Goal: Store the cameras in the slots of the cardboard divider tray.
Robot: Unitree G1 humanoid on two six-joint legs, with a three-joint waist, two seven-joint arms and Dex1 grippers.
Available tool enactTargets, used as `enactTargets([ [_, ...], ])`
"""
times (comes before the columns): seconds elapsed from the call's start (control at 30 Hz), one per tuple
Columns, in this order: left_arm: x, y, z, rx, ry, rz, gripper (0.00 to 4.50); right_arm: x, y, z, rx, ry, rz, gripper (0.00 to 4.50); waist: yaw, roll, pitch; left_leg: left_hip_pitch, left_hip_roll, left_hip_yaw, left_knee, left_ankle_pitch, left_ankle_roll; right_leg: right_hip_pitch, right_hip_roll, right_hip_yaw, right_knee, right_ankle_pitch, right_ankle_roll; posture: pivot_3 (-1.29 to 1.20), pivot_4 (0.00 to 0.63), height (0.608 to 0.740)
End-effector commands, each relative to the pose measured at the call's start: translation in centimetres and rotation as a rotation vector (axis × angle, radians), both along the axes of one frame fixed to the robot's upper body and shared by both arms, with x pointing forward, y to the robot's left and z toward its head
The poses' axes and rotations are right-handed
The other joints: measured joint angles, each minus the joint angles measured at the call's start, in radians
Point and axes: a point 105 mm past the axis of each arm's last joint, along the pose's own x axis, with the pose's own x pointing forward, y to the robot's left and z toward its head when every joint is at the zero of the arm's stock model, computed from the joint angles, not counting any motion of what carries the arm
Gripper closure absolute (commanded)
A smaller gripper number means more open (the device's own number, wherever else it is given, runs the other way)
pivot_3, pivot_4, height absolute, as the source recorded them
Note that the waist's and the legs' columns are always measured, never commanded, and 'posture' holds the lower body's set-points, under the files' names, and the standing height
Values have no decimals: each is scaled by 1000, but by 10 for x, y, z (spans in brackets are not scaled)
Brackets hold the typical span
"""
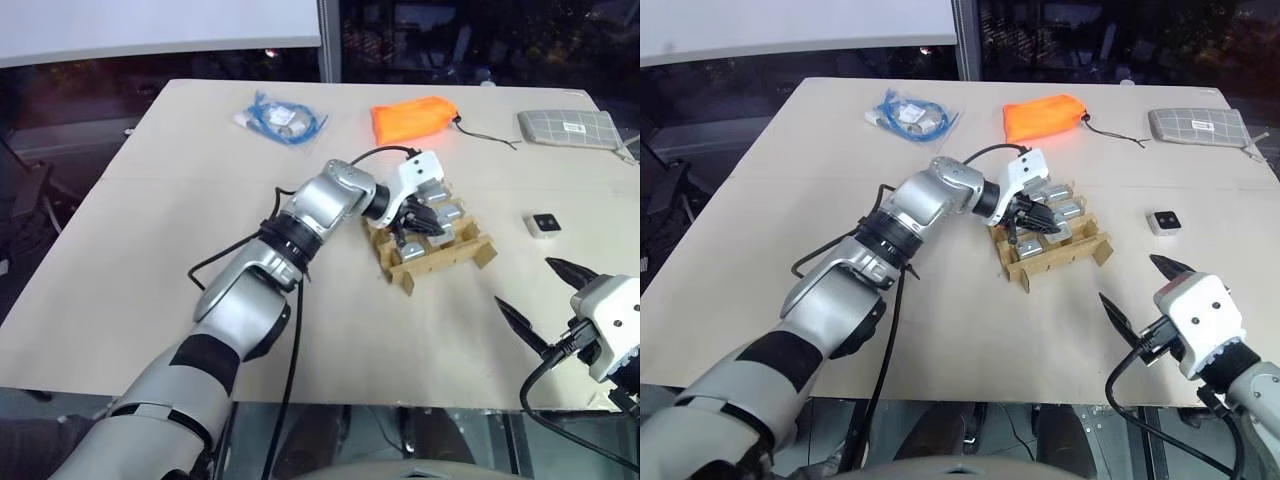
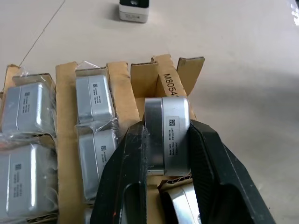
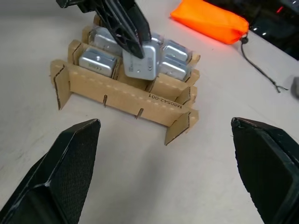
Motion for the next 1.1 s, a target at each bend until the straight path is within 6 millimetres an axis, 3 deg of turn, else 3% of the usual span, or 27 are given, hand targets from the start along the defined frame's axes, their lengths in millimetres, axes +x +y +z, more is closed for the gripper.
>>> enactTargets([
  [0.03,5,4,0,43,-25,15,3826,-3,5,12,-27,-64,14,51,0,0,0,0,0,0,0,0,0,0,0,0,0,0,0,0,150,740],
  [0.37,-4,9,8,74,12,33,3826,-2,5,13,-43,-71,8,51,-3,0,0,0,0,-1,1,0,0,1,1,-1,0,0,0,0,150,740],
  [0.8,-7,6,-5,109,46,101,3826,1,8,12,-50,-71,14,51,-2,0,0,1,1,-1,2,0,0,1,1,-1,1,0,0,0,150,740],
  [0.83,-7,5,-4,101,46,105,2818,1,9,11,-51,-71,14,14,-2,0,0,1,1,-1,2,0,0,1,1,-1,1,0,0,0,150,740],
  [0.93,-8,3,1,82,49,116,1620,1,8,11,-54,-70,12,14,-1,0,0,0,1,-1,2,0,0,1,1,-1,1,0,0,0,150,740],
  [0.97,-8,3,2,74,50,121,952,1,8,11,-55,-70,11,14,-1,0,0,0,1,-1,2,0,0,1,2,-1,1,0,0,0,150,740],
  [1.07,-9,3,9,50,50,123,38,1,7,12,-58,-70,10,14,-1,0,0,0,1,-1,3,0,0,1,1,-1,1,0,0,0,150,740],
  [1.1,-10,3,14,27,59,123,38,2,7,12,-60,-72,10,14,-1,0,0,0,1,-1,4,0,0,2,1,-1,1,0,0,0,150,740],
])
